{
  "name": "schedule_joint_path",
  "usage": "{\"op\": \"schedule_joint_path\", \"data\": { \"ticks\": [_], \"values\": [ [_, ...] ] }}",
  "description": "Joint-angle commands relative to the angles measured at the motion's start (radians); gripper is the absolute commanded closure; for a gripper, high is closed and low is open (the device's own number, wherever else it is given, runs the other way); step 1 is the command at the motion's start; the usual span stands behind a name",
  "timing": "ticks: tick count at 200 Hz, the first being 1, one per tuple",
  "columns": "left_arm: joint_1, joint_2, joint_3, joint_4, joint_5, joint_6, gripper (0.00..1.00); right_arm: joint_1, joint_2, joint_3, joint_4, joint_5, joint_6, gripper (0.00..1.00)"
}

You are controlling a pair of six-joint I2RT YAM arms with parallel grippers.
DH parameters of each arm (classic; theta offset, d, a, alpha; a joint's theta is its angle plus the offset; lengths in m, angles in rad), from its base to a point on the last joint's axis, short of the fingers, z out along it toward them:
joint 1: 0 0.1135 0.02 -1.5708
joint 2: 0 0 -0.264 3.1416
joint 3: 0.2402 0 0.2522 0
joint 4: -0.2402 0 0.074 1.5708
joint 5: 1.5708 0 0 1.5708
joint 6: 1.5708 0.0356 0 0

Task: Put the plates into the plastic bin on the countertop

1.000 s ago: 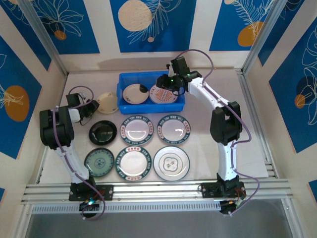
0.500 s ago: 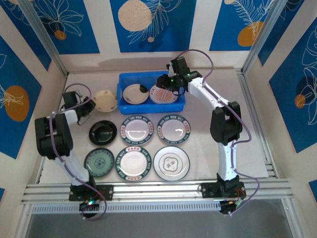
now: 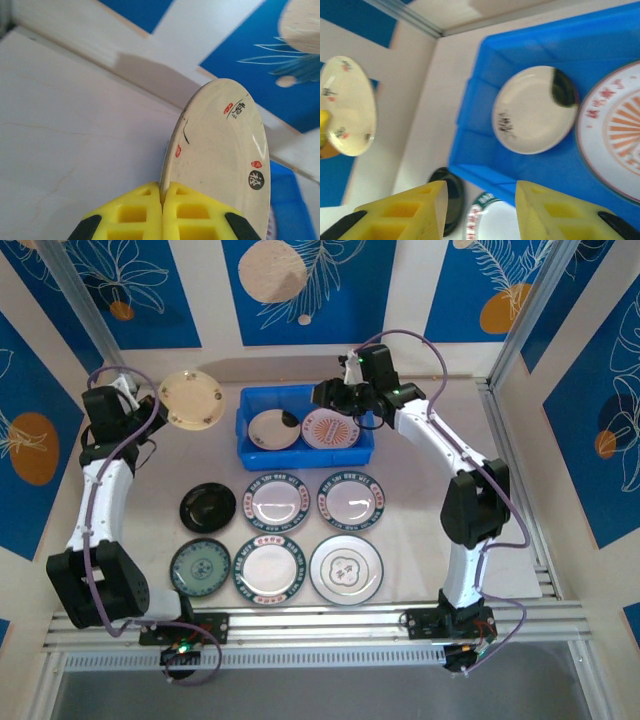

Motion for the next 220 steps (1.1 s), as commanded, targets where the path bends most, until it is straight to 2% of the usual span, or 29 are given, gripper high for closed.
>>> {"op": "schedule_joint_path", "data": {
  "ticks": [1,22,52,101,148,220],
  "values": [
    [-0.057,0.003,0.065,-0.096,0.189,0.013,1.00,-0.002,-0.041,-0.028,0.075,-0.154,0.036,0.54],
    [-0.134,0.014,0.114,-0.144,0.257,0.032,1.00,0.003,-0.057,-0.038,0.078,-0.178,0.020,0.50],
    [-0.249,0.038,0.162,-0.183,0.274,0.049,1.00,0.005,-0.080,-0.072,0.087,-0.212,-0.001,0.51],
    [-0.347,0.094,0.176,-0.132,0.324,0.003,1.00,0.005,-0.160,-0.165,0.134,-0.210,-0.014,0.54],
    [-0.380,0.126,0.181,-0.113,0.323,-0.009,1.00,0.011,-0.206,-0.166,0.021,0.002,-0.036,0.54],
    [-0.386,0.149,0.184,-0.091,0.342,-0.017,1.00,0.025,-0.142,-0.134,0.024,-0.104,-0.056,0.57]
  ]
}}
